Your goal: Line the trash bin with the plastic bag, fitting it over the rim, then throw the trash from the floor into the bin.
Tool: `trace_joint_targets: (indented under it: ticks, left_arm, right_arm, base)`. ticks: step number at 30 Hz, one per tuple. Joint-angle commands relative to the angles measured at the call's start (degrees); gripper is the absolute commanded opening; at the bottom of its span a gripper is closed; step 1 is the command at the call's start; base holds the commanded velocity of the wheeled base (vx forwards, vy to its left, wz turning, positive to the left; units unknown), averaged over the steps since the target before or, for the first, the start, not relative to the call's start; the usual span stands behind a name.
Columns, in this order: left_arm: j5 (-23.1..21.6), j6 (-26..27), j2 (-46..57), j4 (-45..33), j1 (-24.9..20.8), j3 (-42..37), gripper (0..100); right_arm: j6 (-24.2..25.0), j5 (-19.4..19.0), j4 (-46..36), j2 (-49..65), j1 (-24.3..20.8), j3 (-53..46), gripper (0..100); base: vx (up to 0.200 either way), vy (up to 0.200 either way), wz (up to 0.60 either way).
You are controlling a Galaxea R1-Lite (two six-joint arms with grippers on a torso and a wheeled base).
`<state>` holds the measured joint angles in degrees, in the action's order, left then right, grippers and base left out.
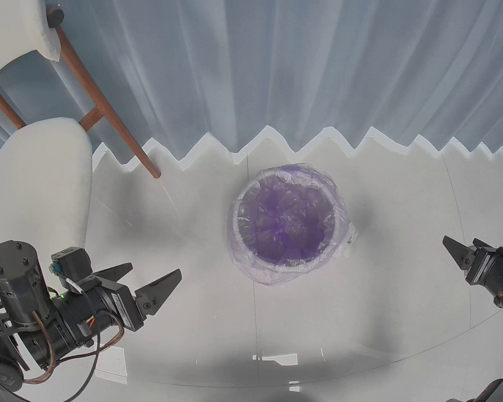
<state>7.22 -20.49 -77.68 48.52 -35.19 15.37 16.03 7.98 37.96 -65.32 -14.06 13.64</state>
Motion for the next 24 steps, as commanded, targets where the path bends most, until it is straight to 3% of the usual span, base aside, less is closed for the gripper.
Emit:
trace_joint_targets:
  ticks: [1,5,10,16,17,24]
  left_arm:
    - [0.2,-0.2,-0.9,0.7,2.0,2.9,100]
    - [0.2,-0.8,-2.5,0.7,5.5,7.5,100]
    - [0.2,-1.5,-3.4,2.0,9.5,10.2,100]
    - [-1.9,-1.1,-3.7,3.4,11.7,9.8,100]
    - [-3.1,-0.9,-3.9,3.6,13.2,9.9,100]
    - [-3.9,0.5,-6.5,6.1,15.7,10.5,100]
  right_arm:
    - [0.1,-1.6,0.5,-8.5,0.0,2.7,100]
    - [0.0,-4.7,0.2,-15.6,0.2,6.0,100]
    - [-0.4,-5.5,0.5,-23.8,1.9,10.7,100]
    - [-4.0,-10.7,1.0,-32.5,7.1,12.9,100]
    - [-6.5,-12.2,1.7,-35.2,8.7,12.9,100]
    - [-8.7,-14.2,13.1,-45.8,10.1,13.2,100]
  base:
    - [0.000,0.000,0.00]
    - [0.000,0.000,0.00]
    - [0.000,0.000,0.00]
    - [0.000,0.000,0.00]
    - [0.200,0.000,0.00]
    - [0.200,0.000,0.00]
